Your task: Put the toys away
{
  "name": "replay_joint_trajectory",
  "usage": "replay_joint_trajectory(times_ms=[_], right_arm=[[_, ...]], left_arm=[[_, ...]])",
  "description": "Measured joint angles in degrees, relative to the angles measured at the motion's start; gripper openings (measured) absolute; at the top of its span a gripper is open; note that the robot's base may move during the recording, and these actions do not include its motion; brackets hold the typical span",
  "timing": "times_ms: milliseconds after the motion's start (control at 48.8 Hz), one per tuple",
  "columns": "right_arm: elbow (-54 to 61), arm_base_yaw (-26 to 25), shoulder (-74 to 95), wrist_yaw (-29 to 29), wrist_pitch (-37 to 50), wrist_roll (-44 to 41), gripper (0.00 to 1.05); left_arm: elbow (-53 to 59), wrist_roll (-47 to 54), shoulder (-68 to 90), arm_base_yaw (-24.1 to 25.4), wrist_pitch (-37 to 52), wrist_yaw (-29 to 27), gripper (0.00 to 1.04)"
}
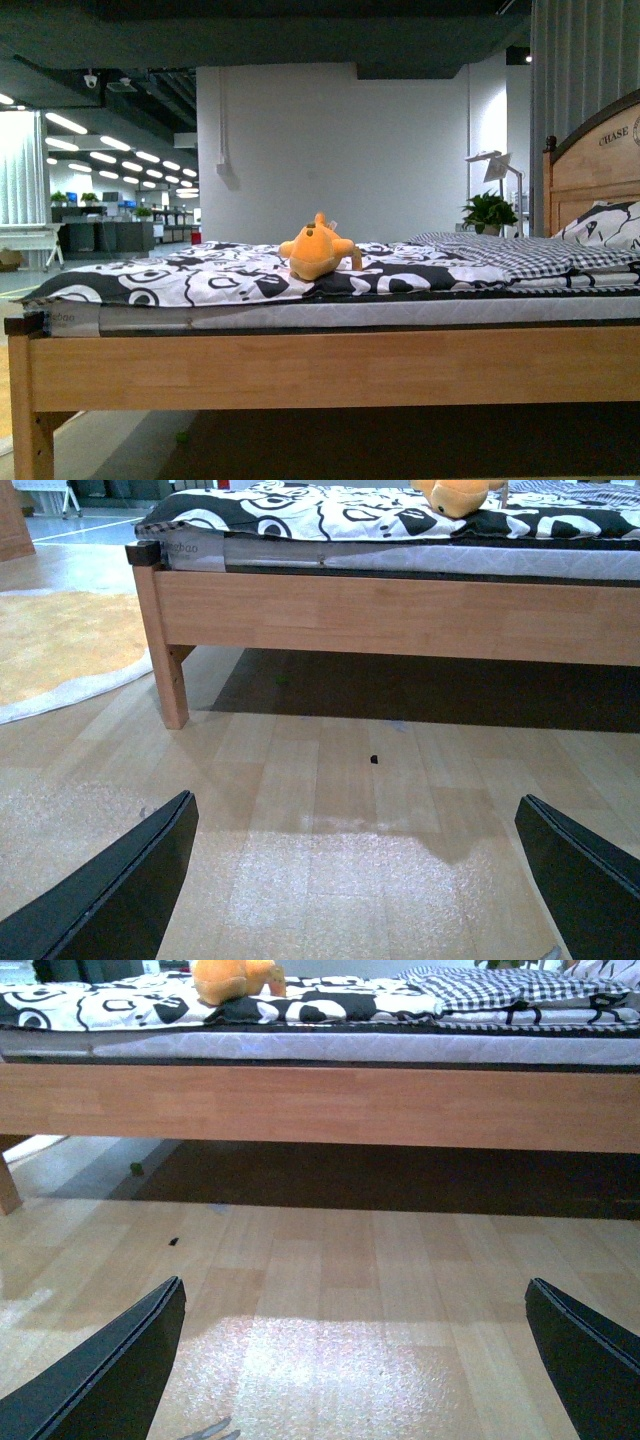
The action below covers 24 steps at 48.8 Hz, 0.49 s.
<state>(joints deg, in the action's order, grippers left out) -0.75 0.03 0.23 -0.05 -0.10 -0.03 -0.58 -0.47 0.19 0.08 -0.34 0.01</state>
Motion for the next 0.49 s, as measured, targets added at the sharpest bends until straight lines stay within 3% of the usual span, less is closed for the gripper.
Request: replay_joint_trajectory(times_ms=[492], right_arm=[[0.00,0.00,0.00,0.00,0.00,0.00,1.04]], left_arm=[[0.00,0.00,0.00,0.00,0.00,0.00,0.99]])
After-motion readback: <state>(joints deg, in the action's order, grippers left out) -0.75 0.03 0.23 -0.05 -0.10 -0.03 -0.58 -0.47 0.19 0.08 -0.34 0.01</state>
